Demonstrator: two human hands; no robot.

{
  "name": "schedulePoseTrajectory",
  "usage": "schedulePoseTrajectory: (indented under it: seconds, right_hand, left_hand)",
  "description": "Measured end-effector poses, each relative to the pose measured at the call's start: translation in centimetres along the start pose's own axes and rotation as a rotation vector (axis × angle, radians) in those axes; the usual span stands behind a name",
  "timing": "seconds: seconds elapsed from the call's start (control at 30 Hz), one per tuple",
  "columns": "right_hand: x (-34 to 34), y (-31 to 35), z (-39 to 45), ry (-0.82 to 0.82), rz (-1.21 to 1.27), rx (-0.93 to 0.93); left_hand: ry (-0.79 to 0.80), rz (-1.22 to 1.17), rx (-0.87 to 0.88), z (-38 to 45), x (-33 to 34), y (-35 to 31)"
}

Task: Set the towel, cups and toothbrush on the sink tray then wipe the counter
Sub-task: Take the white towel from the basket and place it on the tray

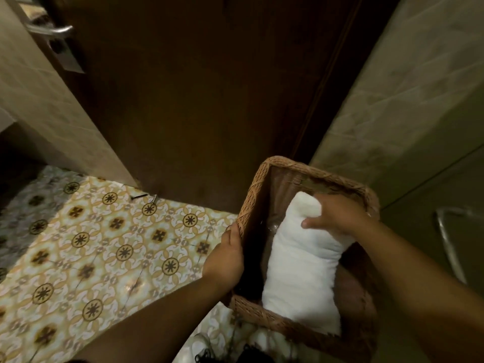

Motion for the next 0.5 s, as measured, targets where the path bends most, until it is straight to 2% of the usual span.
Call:
schedulePoseTrajectory:
  seconds: [0.17,0.27,0.37,0.43,0.5]
  right_hand:
    - [-9.8,0.6,-8.0,-0.158,-0.135,0.105]
    - [-13.2,2.4,-12.5,-0.179,-0.199,0.096]
    - [-16.2,5.1,-15.7,-0.251,-0.338,0.063]
    - [-19.0,6.9,-17.6,-0.336,-0.386,0.007]
    - [-22.1,8.7,-19.1,-0.406,-0.357,-0.069]
  left_hand:
    - [0.086,-0.099,0.014,0.3,-0.1,-0.3]
    - [0.155,-0.181,0.029,0.7,-0.2,-0.4]
    - [0.206,-0.144,0.029,0.8,-0.9,-0.2]
    - [0.196,-0.194,0.113,0.3,-2.6,-1.3]
    - [0.168,-0.369,0.275,-1.1,-5.4,-3.5]
Point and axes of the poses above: each hand's wrist, its own z-axis towards the middle knuckle, its own x-axis out of the palm, y = z × x, the point moved 9 cm from there along z, towards the middle knuckle, and after that the axes turned 9 degrees about -z, right-handed, at the moved point
